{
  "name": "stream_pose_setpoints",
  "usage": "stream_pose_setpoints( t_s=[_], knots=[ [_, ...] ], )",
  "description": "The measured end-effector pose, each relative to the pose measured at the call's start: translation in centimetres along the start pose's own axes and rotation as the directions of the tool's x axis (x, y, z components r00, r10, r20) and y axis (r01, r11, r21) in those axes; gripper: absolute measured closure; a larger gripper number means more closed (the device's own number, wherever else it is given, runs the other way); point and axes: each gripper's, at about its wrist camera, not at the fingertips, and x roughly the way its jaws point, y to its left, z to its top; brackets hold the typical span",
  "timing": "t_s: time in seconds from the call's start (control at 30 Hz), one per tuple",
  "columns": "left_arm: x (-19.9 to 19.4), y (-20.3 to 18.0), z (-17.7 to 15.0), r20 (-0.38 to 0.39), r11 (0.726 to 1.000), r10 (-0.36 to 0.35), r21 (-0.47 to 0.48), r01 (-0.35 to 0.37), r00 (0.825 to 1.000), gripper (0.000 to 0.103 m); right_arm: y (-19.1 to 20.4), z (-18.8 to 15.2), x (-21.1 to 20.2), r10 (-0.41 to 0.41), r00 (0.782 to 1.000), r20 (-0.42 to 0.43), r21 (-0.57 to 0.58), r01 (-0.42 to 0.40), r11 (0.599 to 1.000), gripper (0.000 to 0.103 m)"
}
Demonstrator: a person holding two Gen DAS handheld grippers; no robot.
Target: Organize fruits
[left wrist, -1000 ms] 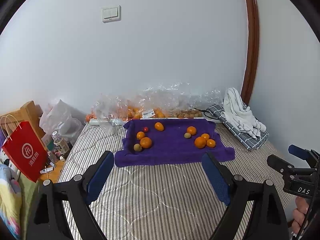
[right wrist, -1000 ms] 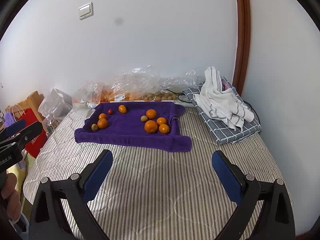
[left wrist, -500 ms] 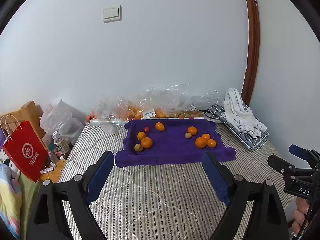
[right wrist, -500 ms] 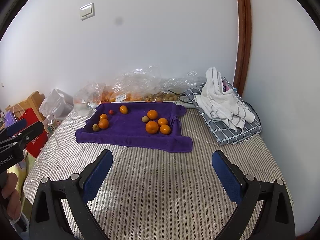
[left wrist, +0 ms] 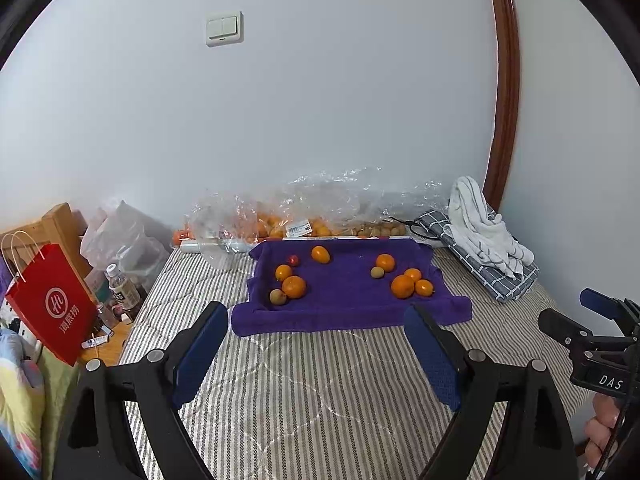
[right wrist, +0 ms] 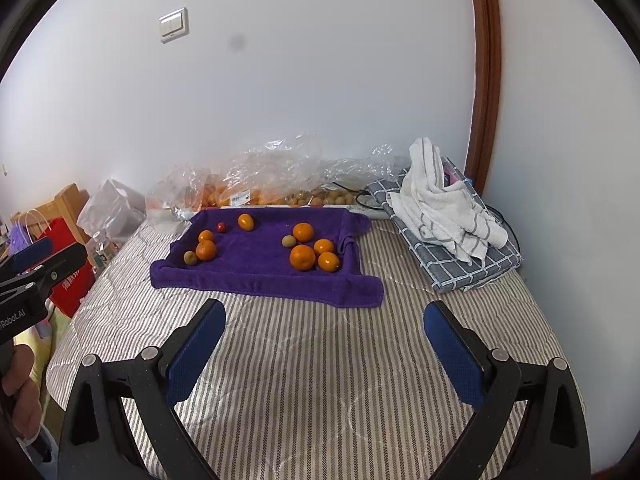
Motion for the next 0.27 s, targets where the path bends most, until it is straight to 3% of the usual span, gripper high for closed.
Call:
stream_pose_setpoints(
  t_s=[0.27],
  knots=[
    [0.17, 0.32, 0.24, 0.001, 1.000, 0.007, -0.007, -0.007, 1.000, 0.014, -0.02, -0.08, 0.17, -0.002, 1.000, -0.003, 0.003, 0.002, 1.000, 0.005]
  ],
)
